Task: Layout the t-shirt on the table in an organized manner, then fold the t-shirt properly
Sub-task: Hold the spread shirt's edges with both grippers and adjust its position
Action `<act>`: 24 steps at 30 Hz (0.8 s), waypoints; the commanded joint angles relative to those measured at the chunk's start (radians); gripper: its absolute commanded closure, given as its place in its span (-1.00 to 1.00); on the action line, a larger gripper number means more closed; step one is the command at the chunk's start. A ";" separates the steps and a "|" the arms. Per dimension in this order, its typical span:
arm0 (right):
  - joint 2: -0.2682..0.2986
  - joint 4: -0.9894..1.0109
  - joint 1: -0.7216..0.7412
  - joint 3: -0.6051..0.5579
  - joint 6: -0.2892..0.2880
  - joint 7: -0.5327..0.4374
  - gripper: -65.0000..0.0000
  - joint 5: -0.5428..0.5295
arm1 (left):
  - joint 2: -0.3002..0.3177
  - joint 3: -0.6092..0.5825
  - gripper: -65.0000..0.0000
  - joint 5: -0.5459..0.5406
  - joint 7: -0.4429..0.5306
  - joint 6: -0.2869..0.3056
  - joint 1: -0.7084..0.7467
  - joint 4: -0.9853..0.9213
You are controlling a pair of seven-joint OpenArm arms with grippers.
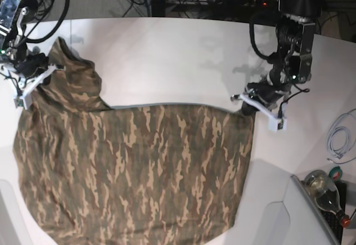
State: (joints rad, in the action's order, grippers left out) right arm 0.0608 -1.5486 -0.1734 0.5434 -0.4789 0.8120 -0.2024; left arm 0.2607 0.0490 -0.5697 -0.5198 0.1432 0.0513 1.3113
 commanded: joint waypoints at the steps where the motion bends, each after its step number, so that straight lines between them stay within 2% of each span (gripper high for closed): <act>1: 0.012 -0.014 0.007 0.004 -0.002 -0.016 0.98 -0.007 | 0.015 0.019 1.00 -0.011 0.025 0.008 -0.009 0.030; 5: 0.007 -0.014 0.010 0.004 -0.002 -0.016 0.98 -0.007 | 0.016 0.070 1.00 -0.011 0.025 0.008 -0.003 0.026; 11: 0.006 -0.013 0.012 0.002 -0.002 -0.016 0.98 -0.007 | 0.012 0.068 1.00 0.006 0.028 0.008 -0.072 -0.055; 16: 0.012 0.063 0.033 0.002 -0.002 -0.018 0.98 -0.007 | -0.034 0.068 1.00 0.215 0.028 0.012 -0.140 -0.189; 19: 0.012 0.124 0.041 0.002 -0.002 -0.039 0.98 -0.007 | -0.041 0.068 1.00 0.350 0.028 0.016 -0.147 -0.224; 22: 0.023 0.195 0.041 0.002 -0.002 -0.056 0.98 -0.006 | -0.030 0.068 1.00 0.397 0.028 0.016 -0.144 -0.226; 24: 0.041 0.230 0.039 0.002 -0.002 -0.053 0.98 -0.006 | 0.004 0.068 1.00 0.394 0.028 0.016 -0.144 -0.226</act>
State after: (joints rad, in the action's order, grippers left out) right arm 0.0883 -1.3121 -0.1413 0.5434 -0.4828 0.7528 -0.2279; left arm 0.2424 0.1120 -0.1890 -0.4835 0.1696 -0.0814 1.0771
